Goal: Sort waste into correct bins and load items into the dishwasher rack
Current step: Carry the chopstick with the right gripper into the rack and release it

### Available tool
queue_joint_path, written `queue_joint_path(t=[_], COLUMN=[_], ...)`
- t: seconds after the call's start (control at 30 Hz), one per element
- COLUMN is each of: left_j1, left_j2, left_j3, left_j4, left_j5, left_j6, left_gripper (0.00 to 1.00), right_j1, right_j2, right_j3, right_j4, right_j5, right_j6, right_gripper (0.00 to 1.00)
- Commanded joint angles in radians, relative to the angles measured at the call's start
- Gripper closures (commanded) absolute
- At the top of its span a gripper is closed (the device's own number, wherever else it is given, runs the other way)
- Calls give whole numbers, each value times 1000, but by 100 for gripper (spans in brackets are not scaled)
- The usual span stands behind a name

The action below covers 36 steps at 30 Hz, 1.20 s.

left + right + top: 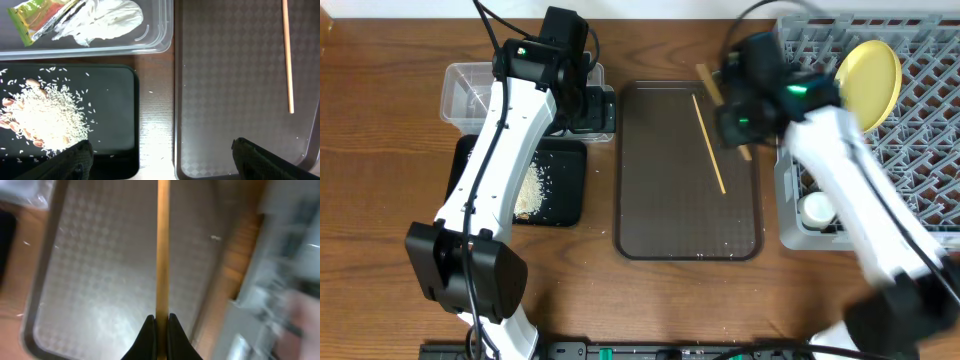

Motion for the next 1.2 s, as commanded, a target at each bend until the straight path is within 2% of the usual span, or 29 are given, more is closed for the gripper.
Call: queue_joint_path(t=[0.0,0.3,0.5,0.73,0.97,1.17], left_j1=[3,3,3,3,3,3], left_j2=[-6,-6,-6,-6,-6,-6], left_j3=[19,19,19,19,19,19], left_j4=[-2,-2,-2,-2,-2,-2], left_j5=[-13,-13,-13,-13,-13,-13], left_j6=[-13,-13,-13,-13,-13,-13], left_gripper=[9,9,9,9,9,9], right_j1=[-85,-314,-425,-528,-598,-635], right_j2=[-163,-351,-367,-367,-367,-367], right_j3=[9,-7,-67,-237,-417,-499], right_j4=[-68,-318,-357,-285,-113,-5], right_j5=[72,189,229,298,300,299], right_j6=[80,240,317,457,507,533], right_gripper=[99,99,99,99,99,97])
